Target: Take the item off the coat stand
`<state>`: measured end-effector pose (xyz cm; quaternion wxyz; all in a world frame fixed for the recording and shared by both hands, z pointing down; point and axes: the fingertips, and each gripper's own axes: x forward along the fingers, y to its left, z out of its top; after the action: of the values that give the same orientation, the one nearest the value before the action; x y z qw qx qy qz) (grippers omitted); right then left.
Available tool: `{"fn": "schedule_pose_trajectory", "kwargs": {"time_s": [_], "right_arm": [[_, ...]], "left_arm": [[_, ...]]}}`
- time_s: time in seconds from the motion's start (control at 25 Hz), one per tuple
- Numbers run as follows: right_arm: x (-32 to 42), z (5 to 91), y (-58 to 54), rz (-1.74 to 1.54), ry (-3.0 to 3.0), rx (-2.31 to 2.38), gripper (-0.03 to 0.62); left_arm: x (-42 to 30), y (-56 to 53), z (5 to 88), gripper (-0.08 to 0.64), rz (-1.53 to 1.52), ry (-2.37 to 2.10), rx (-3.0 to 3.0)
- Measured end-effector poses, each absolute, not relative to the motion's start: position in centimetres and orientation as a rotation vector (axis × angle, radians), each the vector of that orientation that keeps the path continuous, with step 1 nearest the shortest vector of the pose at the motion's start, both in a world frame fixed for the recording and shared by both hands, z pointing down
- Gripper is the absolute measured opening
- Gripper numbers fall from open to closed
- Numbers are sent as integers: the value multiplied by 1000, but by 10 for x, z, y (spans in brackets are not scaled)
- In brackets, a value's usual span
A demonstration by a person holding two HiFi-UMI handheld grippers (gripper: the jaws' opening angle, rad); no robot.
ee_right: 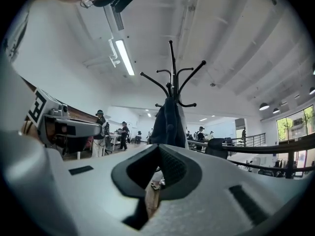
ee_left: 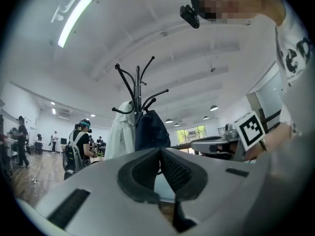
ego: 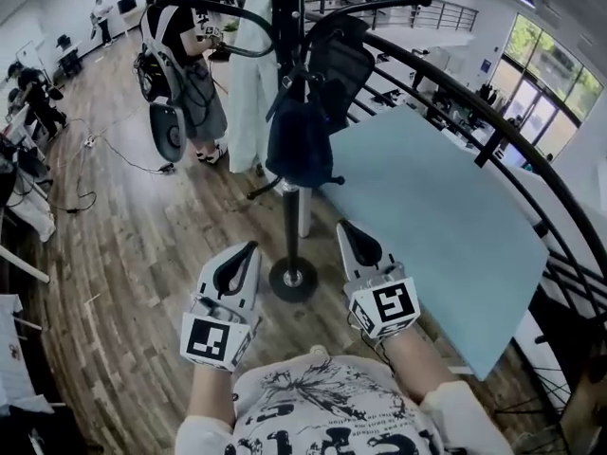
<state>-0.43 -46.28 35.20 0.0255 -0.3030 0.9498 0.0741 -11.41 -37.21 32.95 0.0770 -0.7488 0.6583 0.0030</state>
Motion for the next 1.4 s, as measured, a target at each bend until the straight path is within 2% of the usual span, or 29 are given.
{"fn": "schedule_pose_trajectory", "kwargs": {"time_s": [0.12,0.2,0.28,0.56,0.76,0.88,1.04,1.2,1.4], "right_arm": [[-17,345,-488,257,2945,-871,-5],[-33,341,-503,273,2951,-824,97],[-47,336,-517,278,2957,-791,139],[-72,301,-556,266,2958,-609,198],[-93,288,-572,288,2955,-572,271],[-108,293,-581,268,2979,-551,284],[-122,297,-590,278,2992,-579,270],[-118,297,-599,243,2974,-646,175],[-115,297,-597,212,2976,-686,85]], "left_arm": [[-120,-387,328,5,5,2018,-2179],[-131,-390,327,5,-14,2067,-2122],[-139,-393,328,5,-23,2109,-2081],[-143,-405,328,5,-36,2218,-1994],[-149,-408,330,5,-47,2261,-1947],[-153,-410,335,5,-48,2286,-1936],[-157,-412,342,5,-54,2308,-1931],[-159,-414,346,5,-64,2319,-1933],[-160,-409,347,5,-71,2309,-1950]]}}
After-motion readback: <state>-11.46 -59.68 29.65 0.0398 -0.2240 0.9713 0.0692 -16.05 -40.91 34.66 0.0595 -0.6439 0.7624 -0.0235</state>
